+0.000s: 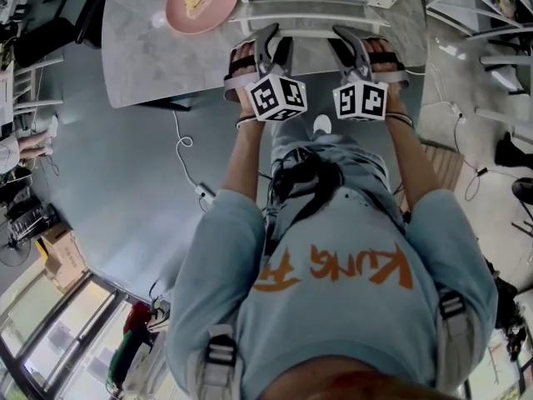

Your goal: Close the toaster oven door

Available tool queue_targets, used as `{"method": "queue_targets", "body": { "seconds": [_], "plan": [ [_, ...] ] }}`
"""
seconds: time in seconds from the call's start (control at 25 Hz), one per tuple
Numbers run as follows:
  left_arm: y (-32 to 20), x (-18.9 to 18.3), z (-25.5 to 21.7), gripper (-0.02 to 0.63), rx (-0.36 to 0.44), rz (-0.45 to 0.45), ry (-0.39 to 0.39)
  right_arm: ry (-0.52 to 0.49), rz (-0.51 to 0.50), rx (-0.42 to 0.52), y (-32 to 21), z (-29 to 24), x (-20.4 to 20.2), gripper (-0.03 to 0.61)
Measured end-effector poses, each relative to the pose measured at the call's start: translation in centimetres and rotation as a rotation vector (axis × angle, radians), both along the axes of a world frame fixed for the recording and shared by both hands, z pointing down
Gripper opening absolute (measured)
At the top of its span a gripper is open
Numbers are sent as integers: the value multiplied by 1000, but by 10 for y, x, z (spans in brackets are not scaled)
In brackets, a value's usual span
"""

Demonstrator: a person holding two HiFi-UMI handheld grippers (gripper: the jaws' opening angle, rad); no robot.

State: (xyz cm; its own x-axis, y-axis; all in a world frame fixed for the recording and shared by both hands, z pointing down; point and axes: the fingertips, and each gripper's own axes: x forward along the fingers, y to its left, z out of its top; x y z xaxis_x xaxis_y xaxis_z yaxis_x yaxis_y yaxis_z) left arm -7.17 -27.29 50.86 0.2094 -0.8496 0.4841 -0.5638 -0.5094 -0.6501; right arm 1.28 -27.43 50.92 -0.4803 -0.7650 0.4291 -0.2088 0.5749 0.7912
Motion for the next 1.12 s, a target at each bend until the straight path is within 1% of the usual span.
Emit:
{"method": "queue_targets", "body": {
  "seconds": [0.2, 0.6, 0.68, 0.84, 1.12],
  "plan": [
    [-15, 1, -14, 155, 16, 2, -16, 0, -12, 32, -15, -14, 0, 117],
    [-42, 2, -38, 155, 46, 19, -37, 33, -47, 105, -43, -38, 0, 118],
    [-48, 3, -41, 155, 53, 18, -58, 43, -48, 126, -49, -42, 1, 120],
    [-64, 0, -47, 155, 79, 7, -137, 68, -44, 152, -65, -48, 1, 115],
    [-90, 0, -56, 155, 121, -16, -151, 90, -48, 194, -90, -56, 0, 106]
  ]
}}
